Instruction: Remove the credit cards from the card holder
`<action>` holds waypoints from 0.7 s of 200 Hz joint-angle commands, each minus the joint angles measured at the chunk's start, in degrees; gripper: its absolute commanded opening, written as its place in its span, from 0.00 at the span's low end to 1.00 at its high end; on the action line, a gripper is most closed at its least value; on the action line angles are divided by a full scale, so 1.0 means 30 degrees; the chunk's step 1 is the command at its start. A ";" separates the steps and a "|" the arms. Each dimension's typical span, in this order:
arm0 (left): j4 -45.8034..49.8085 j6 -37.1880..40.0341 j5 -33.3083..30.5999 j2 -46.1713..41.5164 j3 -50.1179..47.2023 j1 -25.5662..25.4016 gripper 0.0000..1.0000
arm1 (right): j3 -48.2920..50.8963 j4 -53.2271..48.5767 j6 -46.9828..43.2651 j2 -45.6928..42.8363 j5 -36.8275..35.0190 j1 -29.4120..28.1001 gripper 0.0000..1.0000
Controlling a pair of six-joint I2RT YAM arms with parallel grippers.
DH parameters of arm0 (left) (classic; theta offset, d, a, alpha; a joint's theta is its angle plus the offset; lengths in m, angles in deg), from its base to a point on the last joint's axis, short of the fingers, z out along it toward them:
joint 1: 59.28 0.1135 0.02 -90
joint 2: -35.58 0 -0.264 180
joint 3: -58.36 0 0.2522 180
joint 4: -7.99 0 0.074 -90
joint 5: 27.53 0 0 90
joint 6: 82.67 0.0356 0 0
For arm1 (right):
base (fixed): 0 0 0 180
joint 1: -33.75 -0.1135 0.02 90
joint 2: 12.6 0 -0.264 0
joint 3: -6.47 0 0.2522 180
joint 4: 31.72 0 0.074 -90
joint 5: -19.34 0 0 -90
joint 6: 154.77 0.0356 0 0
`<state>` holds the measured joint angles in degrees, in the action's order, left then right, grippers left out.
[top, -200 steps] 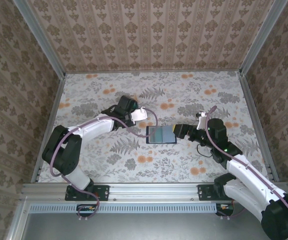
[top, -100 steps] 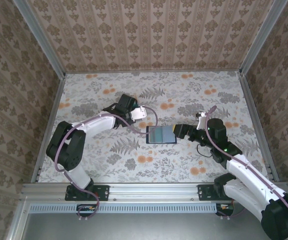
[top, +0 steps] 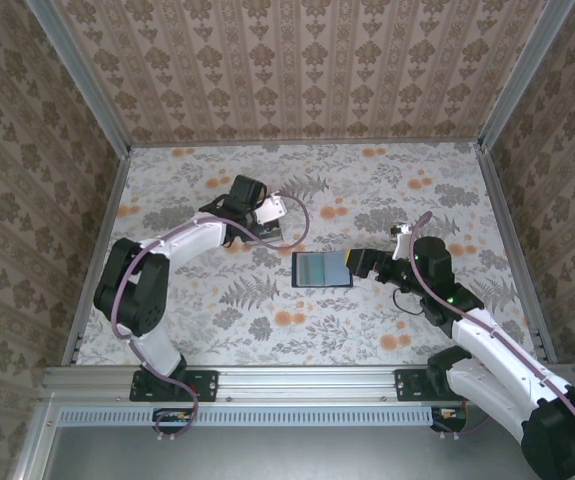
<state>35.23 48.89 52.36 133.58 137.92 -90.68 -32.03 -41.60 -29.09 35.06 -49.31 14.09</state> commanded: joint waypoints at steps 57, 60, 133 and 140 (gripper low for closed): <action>0.0583 -1.2833 0.3929 -0.6936 -0.1279 0.0065 0.77 | -0.0550 -0.1408 -0.1248 0.1670 -0.1916 -0.0597 0.83; 0.0409 -1.3353 0.4161 -0.7253 -0.1499 0.0065 0.77 | -0.0608 -0.1520 -0.1294 0.1795 -0.2129 -0.0683 0.81; -0.1052 -2.4687 0.8618 -0.9724 -0.6368 -0.0050 0.73 | -0.2580 -0.3302 -0.1669 0.7469 -0.5210 -0.1911 0.44; -0.2350 -2.5513 0.9017 -0.9758 -0.7227 -0.0145 0.71 | -0.2801 -0.3404 -0.1665 0.8095 -0.5267 -0.1943 0.41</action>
<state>34.53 -13.29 71.25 104.58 122.51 -90.70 -37.32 -49.10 -33.46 54.49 -61.31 9.02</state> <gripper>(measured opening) 0.732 0.452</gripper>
